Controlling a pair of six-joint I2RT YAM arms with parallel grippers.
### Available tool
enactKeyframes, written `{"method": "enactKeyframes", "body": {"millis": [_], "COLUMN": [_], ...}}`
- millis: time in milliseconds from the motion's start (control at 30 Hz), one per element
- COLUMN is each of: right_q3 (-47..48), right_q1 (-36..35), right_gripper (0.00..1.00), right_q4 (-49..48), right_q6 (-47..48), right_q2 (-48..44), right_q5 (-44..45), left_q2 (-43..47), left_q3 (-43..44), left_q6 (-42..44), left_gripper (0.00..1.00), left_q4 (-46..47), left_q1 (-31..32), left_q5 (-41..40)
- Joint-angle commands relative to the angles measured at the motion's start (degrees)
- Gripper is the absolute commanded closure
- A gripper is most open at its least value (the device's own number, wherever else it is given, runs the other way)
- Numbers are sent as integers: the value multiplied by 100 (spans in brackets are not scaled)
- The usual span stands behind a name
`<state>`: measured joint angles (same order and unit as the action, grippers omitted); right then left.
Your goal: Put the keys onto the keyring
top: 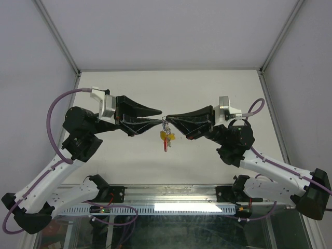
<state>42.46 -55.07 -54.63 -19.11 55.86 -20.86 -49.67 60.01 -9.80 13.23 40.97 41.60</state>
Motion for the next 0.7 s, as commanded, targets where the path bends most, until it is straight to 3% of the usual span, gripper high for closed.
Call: {"method": "enactKeyframes", "body": {"millis": [0,300,533,667], "right_q3": [221,232,193,176], "right_q1": [-39,-52,-57,-57], "right_gripper": [100,100,100,100], "right_q4": [-496,-498,-459,-352], "right_q6": [76,66,97,158], "right_q2": [-174,-153,-143,-177], "right_q5": [82,74,100,117], "left_q2": [-70,-176,-198,-184], "left_q3": [-70,-112,-65,-42], "left_q6": [-98,-141,-142,-134], "left_gripper": [72,78,98,100], "left_q4": [228,237,259,238], "left_q1": [63,77,86,82], "left_q5": [145,155,144,113]}}
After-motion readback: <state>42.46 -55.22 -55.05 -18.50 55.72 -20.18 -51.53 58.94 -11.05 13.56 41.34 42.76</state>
